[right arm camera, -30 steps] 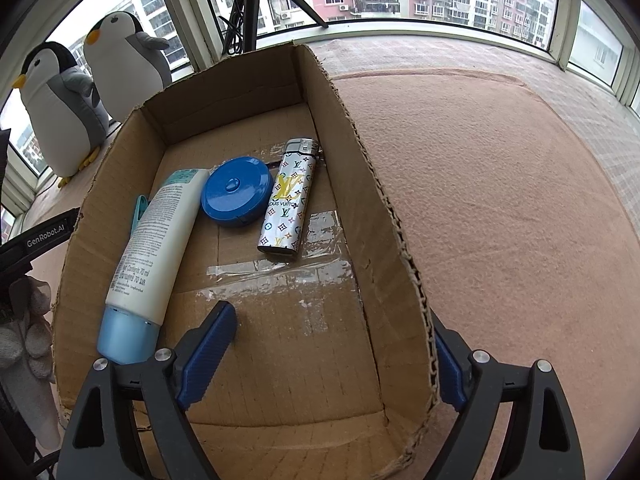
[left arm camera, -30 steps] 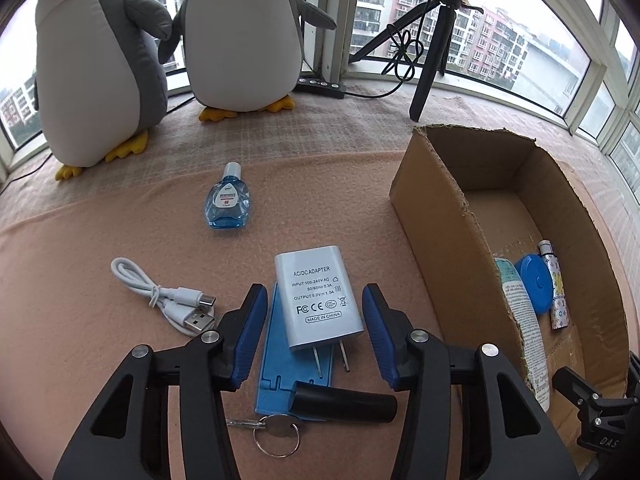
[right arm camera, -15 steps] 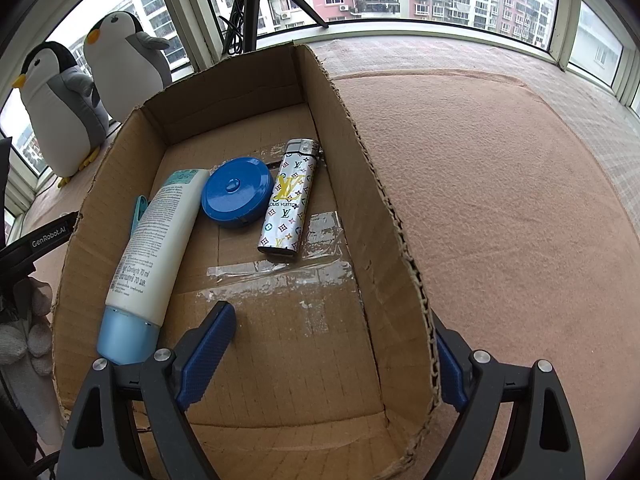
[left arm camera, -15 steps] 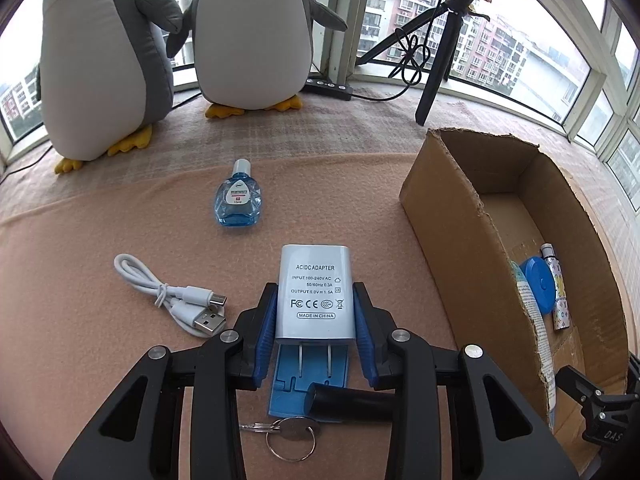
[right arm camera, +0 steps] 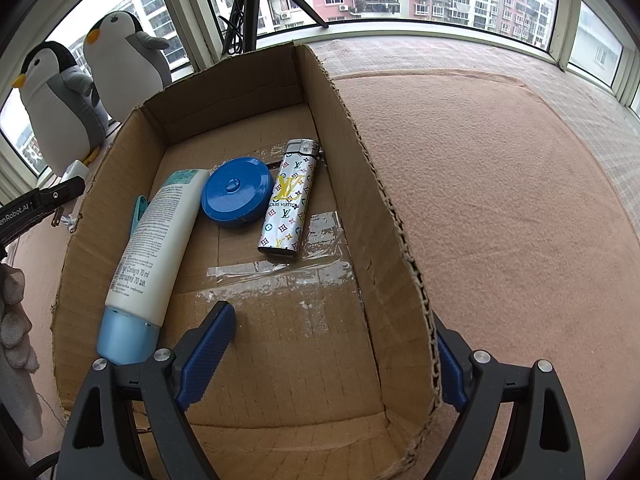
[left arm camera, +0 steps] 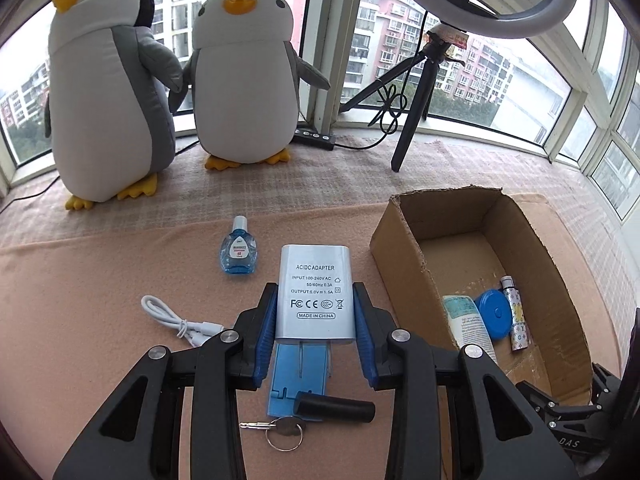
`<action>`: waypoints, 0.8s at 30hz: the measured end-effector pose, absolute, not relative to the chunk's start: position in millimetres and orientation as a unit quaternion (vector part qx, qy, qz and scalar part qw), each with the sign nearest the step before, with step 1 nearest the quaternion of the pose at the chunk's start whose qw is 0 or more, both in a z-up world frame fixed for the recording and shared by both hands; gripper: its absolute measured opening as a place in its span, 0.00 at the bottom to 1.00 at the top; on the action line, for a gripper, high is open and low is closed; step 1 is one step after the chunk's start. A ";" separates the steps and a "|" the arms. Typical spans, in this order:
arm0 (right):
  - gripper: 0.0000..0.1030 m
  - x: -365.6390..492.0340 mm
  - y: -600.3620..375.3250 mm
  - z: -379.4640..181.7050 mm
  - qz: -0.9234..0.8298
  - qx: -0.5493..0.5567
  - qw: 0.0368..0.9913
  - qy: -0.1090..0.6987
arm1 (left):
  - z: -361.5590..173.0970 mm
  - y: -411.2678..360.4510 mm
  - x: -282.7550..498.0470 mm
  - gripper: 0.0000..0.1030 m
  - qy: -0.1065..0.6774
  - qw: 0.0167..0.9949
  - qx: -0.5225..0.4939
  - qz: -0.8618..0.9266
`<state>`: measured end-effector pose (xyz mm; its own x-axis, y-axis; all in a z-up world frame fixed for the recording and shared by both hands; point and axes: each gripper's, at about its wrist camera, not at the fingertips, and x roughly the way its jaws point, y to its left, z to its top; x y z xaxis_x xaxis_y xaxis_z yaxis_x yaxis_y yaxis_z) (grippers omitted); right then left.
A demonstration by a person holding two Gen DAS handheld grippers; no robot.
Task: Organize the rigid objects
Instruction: 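Carry the adapter into the box and open the left tool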
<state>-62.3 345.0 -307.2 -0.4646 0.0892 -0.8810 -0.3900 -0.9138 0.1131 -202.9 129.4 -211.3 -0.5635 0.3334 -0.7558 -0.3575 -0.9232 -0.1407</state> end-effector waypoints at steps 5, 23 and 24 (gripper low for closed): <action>0.83 -62.3 343.8 -306.7 0.842 -0.497 0.142 0.151 | -193.2 157.0 -198.5 0.33 0.021 0.228 -0.408 0.884; 0.84 -62.5 345.8 -307.2 0.842 -0.498 0.142 0.150 | -198.6 231.0 -194.2 0.33 0.056 0.271 -0.416 0.866; 0.84 -63.2 346.4 -307.3 0.842 -0.498 0.142 0.150 | -198.8 232.0 -194.7 0.33 0.057 0.272 -0.417 0.865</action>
